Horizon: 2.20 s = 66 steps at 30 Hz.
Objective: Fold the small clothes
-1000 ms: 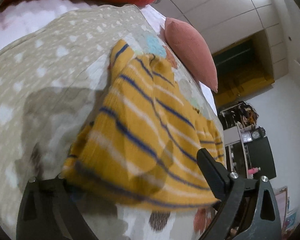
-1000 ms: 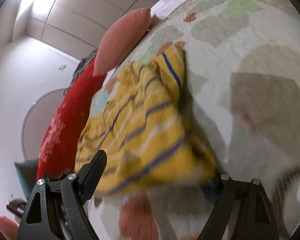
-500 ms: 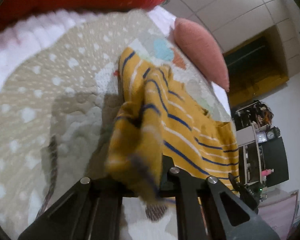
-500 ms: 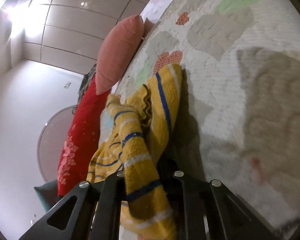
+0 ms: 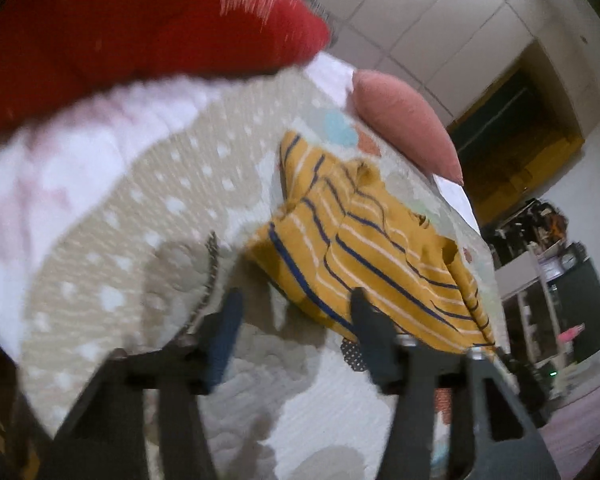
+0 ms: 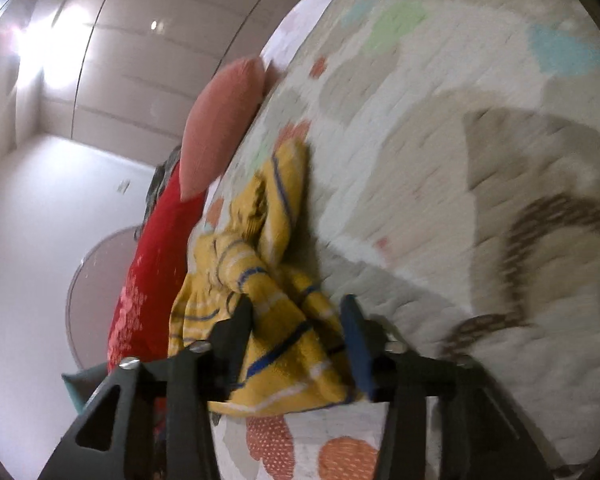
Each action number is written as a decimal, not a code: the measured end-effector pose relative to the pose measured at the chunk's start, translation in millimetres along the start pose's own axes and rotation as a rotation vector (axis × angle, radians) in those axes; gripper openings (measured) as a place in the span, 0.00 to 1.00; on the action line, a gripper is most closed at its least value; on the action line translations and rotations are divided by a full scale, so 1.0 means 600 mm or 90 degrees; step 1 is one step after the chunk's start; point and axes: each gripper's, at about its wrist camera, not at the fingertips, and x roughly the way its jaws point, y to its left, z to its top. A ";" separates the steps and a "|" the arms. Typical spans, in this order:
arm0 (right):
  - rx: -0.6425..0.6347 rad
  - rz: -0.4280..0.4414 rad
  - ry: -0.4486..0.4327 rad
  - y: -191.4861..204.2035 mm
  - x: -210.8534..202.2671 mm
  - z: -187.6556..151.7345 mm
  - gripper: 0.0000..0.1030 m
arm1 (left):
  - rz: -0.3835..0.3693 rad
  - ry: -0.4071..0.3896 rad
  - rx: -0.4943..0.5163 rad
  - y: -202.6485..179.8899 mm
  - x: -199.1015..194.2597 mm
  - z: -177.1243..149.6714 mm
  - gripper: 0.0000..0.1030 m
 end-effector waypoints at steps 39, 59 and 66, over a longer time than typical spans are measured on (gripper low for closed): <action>-0.304 -0.175 0.066 0.193 0.234 0.111 0.61 | 0.025 0.009 0.191 -0.090 0.104 0.068 0.80; -0.470 -0.150 0.118 0.326 0.215 -0.017 0.73 | 0.022 0.021 -0.080 0.108 0.076 0.101 0.79; -0.501 -0.110 0.243 0.419 0.334 -0.122 0.76 | -0.039 0.021 -0.065 0.076 0.033 0.017 0.79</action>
